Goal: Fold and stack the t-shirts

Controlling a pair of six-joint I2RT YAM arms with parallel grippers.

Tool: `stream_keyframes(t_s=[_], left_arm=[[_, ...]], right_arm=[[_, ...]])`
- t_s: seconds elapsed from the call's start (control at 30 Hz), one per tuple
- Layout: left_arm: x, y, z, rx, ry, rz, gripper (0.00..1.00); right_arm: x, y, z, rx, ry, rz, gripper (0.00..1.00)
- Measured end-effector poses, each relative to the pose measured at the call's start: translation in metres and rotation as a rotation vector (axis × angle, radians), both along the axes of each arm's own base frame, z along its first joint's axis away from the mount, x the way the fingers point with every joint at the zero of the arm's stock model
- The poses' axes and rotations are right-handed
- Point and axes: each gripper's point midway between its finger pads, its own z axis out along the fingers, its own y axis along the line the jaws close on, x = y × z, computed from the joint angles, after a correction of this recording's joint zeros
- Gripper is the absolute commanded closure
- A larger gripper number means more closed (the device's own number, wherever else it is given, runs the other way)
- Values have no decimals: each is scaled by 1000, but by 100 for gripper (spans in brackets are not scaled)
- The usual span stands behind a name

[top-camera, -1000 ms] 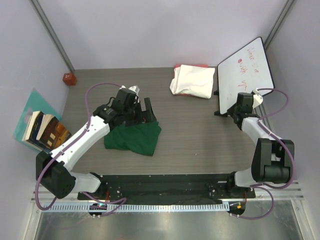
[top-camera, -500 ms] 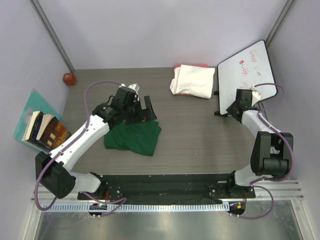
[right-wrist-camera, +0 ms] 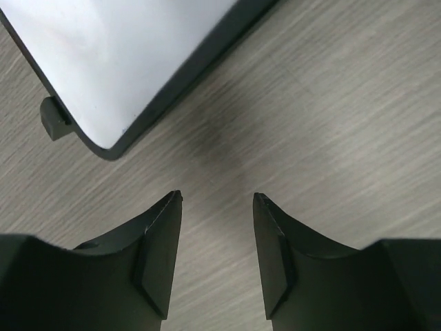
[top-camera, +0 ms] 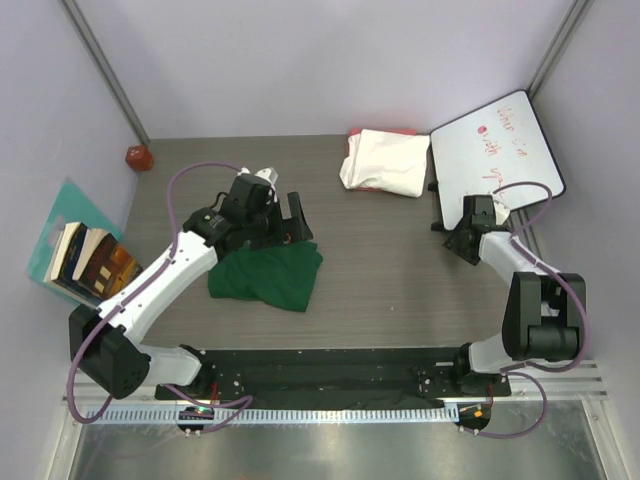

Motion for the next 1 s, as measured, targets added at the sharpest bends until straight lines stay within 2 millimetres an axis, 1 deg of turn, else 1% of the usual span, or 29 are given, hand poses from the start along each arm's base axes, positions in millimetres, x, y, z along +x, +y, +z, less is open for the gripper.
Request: stream_keyframes(t_s=[0.1,0.27,0.37,0.43,0.53,0.67,0.73,0.8,0.83,0.9,1.0], left_arm=[[-1,1,1,-2,-4,0,0],[-4,2,-2,-2,3,2,0],[-4,2,-4,1,7,2,0],[-4,2,-4,0,5,2,0],[-3,2,-4,-2,2,2,0],[-3,3,-4,3,-1,7,0],[-1,5,-4,10,-6,17,0],[2,13,-6,16,-16,47,0],[3,18,-8,18,-18,68,0],[6,36,-11,20,-16,131,0],[14,71,-13,29,-22,251,0]], right_arm=[[-8,-1,10,-3,0,-3,48],[-19,-1,39,-10,-58,-6,46],[-27,1,51,-6,-85,-3,46],[-32,3,53,5,-89,2,47],[-42,12,49,43,-78,21,47],[-53,34,42,117,-75,82,47],[-56,52,42,155,-82,144,47],[-57,71,43,187,-91,210,47],[-57,82,45,205,-97,247,47],[-57,103,49,244,-113,321,47],[-57,129,51,291,-122,408,47]])
